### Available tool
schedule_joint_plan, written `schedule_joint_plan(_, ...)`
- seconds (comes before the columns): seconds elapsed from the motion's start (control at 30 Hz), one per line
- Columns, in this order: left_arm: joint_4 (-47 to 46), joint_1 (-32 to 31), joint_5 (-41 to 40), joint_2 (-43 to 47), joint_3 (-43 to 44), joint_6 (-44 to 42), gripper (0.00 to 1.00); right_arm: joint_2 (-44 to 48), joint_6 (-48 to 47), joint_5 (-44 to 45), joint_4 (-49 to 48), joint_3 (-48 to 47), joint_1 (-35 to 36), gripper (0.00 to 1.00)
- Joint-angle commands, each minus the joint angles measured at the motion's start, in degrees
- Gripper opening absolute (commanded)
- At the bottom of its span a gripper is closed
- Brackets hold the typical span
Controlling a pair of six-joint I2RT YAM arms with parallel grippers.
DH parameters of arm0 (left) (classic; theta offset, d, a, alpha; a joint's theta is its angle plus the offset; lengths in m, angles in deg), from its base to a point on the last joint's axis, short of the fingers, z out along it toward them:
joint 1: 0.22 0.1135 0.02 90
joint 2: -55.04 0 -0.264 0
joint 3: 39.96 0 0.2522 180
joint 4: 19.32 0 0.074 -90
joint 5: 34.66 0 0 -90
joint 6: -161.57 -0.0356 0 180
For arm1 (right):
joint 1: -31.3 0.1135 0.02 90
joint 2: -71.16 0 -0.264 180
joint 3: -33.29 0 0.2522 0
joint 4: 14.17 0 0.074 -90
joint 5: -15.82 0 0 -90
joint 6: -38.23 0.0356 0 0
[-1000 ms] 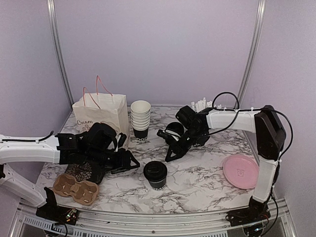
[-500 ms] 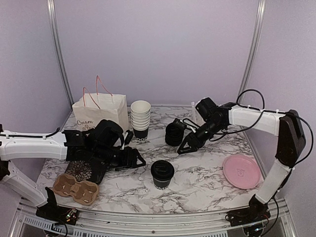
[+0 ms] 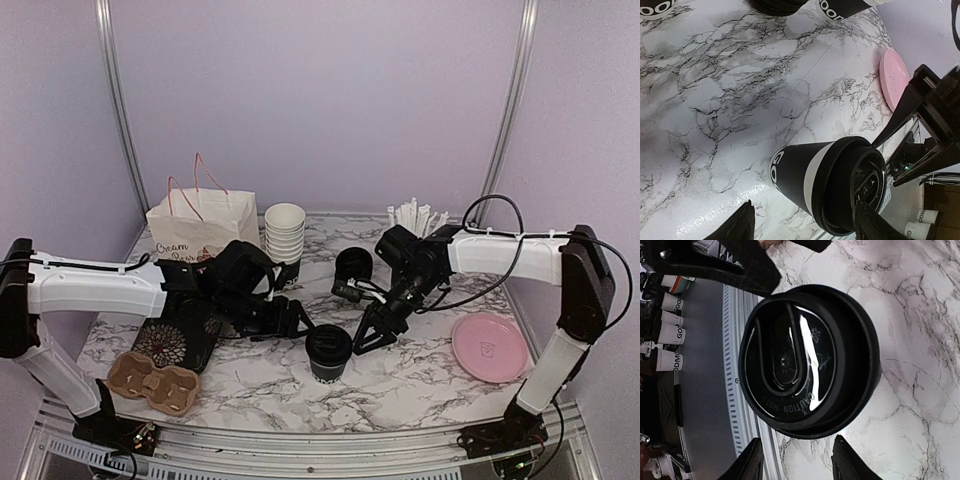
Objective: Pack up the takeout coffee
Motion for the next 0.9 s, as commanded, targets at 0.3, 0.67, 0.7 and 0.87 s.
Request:
schedule_joint_plan(0.3,-4.86,-0.2,3.69,3.65,-3.79,1.49,0.56,-8.31,2.27,1.9,1.36,-9.58,-2.59,0.41)
schedule_joint_plan(0.67,-7.51,-0.08,-2.74,10.07,-9.4,8.25,0.44,-6.61,2.99,1.25,0.63,-9.04,-5.68,0.41)
schedule_joint_plan(0.7,-8.31,0.03,-1.97,9.56,-9.28,8.84,0.4,-5.75,3.47,0.44,0.04,-8.13,-5.6,0.41)
schedule_joint_plan(0.87,-8.88,0.07,4.15,4.1,-6.1,9.82,0.3,-3.8,4.07,-7.01,-0.16,-2.21,-5.04,0.45)
